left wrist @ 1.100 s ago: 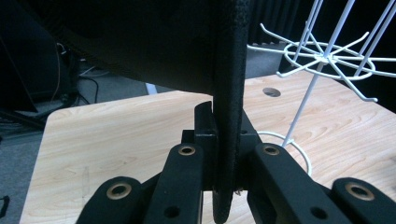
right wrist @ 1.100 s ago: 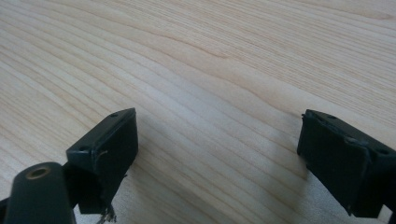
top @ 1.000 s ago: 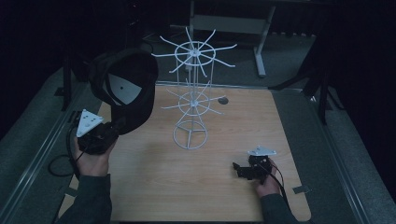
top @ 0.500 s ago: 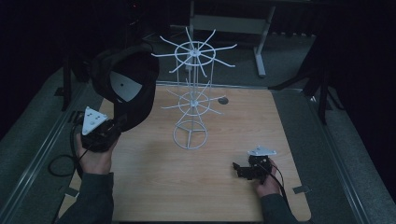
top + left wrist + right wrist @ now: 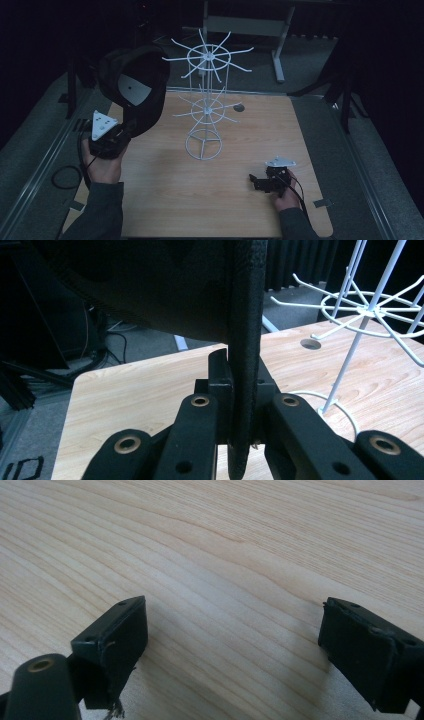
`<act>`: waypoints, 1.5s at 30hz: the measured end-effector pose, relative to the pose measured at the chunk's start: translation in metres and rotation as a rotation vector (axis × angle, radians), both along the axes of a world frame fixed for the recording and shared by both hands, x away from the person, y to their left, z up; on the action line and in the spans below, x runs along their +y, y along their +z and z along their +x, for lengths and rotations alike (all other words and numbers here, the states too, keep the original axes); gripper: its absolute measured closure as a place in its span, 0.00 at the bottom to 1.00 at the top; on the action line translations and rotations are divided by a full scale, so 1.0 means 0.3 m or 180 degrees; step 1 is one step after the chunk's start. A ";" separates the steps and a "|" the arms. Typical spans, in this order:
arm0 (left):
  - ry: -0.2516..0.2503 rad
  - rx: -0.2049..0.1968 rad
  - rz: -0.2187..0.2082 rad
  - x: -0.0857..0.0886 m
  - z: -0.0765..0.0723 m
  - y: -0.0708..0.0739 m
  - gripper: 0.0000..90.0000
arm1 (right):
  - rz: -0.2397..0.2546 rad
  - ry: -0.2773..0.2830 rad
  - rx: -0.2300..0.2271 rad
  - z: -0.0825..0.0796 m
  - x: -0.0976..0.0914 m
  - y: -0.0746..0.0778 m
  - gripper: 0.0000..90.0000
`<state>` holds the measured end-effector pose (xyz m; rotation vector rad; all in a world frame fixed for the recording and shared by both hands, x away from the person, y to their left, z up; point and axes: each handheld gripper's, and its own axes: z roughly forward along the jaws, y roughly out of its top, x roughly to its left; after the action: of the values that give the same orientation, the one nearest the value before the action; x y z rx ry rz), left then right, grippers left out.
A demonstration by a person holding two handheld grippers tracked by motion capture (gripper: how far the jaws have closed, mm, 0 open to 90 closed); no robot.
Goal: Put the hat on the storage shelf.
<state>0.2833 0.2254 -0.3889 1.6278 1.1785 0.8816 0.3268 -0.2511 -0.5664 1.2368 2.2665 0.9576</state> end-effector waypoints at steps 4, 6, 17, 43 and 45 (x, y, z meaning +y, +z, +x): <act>0.0006 0.0006 0.0004 -0.004 0.007 0.005 0.96 | -0.0002 0.0000 0.0004 0.000 0.000 0.000 0.14; 0.0005 0.0008 0.0004 -0.005 0.011 0.008 0.96 | -0.0003 0.0004 -0.0001 0.000 0.000 0.000 0.14; 0.0015 0.0024 0.0013 -0.006 0.028 0.025 0.96 | -0.0004 0.0011 0.0001 0.000 0.000 0.000 0.14; 0.0021 0.0016 0.0127 -0.030 0.065 0.058 0.96 | -0.0003 0.0023 0.0000 0.000 0.000 0.000 0.14; 0.0019 0.0008 0.0137 -0.034 0.068 0.061 0.96 | -0.0004 0.0023 -0.0001 0.000 0.001 0.000 0.14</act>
<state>0.3037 0.2153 -0.3705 1.6611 1.1740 0.9148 0.3267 -0.2509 -0.5663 1.2286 2.2723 0.9589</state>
